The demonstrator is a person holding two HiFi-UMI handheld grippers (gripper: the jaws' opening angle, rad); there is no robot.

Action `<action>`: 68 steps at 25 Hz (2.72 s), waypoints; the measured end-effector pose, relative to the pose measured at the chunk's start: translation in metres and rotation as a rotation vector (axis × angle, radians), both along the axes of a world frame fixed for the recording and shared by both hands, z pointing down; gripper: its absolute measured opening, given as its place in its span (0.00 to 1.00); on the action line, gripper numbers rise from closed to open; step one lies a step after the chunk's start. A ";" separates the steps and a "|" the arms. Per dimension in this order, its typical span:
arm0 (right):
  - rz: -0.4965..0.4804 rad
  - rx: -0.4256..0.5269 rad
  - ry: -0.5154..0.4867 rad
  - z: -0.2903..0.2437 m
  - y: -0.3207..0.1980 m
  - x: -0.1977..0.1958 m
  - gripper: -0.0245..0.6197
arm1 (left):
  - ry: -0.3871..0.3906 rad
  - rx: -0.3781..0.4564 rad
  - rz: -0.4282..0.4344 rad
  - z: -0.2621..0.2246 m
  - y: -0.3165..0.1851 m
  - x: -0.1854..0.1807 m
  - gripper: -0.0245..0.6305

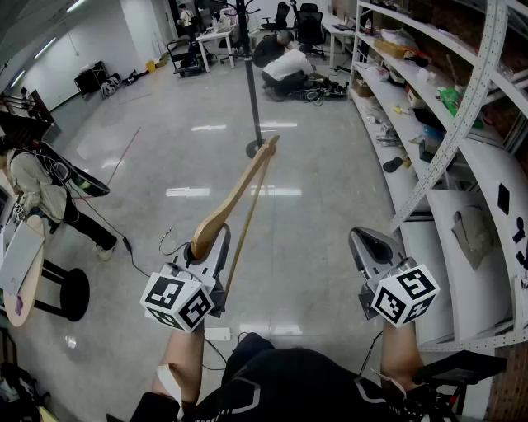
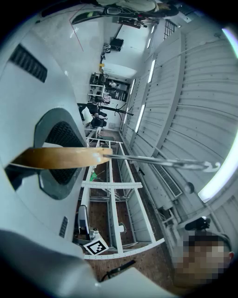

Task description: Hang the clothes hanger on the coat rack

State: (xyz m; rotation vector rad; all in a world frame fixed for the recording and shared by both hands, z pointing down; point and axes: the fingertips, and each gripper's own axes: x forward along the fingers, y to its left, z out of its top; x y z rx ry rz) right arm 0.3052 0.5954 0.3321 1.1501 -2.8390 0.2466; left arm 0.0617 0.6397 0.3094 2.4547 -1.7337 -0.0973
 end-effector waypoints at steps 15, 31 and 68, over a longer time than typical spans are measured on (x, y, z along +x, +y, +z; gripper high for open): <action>0.044 0.008 0.039 0.003 -0.167 -0.075 0.05 | 0.033 0.037 0.054 0.010 -0.179 -0.070 0.11; -0.011 -0.028 0.048 0.028 -0.398 -0.180 0.05 | 0.037 -0.012 0.078 0.038 -0.408 -0.157 0.11; 0.092 -0.026 0.034 0.036 -0.917 -0.315 0.05 | -0.074 -0.233 0.267 0.137 -0.949 -0.273 0.11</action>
